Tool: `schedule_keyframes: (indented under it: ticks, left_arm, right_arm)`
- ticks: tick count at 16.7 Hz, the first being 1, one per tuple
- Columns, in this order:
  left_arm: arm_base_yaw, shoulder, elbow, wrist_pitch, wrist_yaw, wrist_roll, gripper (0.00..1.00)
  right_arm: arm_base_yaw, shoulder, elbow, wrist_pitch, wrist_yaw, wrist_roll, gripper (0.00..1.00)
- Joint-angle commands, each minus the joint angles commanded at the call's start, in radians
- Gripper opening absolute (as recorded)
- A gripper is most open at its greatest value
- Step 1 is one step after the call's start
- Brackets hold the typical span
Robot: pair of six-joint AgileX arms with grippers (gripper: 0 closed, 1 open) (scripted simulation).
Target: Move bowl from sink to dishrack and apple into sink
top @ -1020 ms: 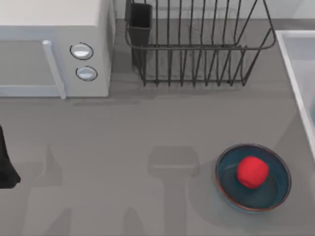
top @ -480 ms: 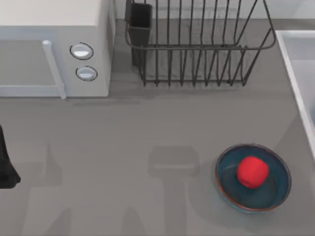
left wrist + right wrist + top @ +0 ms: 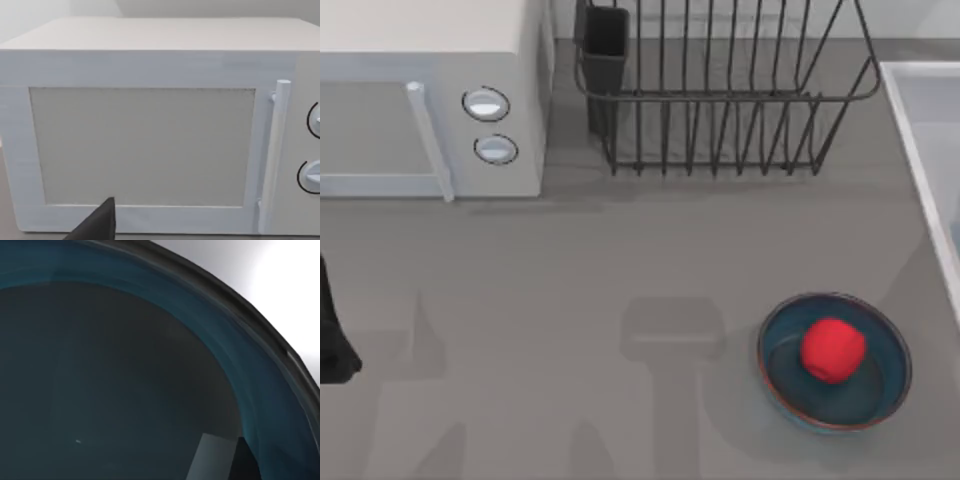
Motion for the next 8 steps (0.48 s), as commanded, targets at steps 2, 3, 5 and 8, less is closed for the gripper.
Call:
schedule_keyframes:
  ticks: [2,3,5,8]
  left_arm:
    - [0.000,0.000,0.000,0.000,0.000,0.000,1.00]
    - [0.000,0.000,0.000,0.000,0.000,0.000,1.00]
    - [0.000,0.000,0.000,0.000,0.000,0.000,1.00]
    - [0.000,0.000,0.000,0.000,0.000,0.000,1.00]
  right_arm:
    - [0.000,0.000,0.000,0.000,0.000,0.000,0.00]
    - [0.000,0.000,0.000,0.000,0.000,0.000,0.00]
    - [0.000,0.000,0.000,0.000,0.000,0.000,0.00]
    - [0.004,-0.006,-0.002,0.000,-0.001,0.001,0.00]
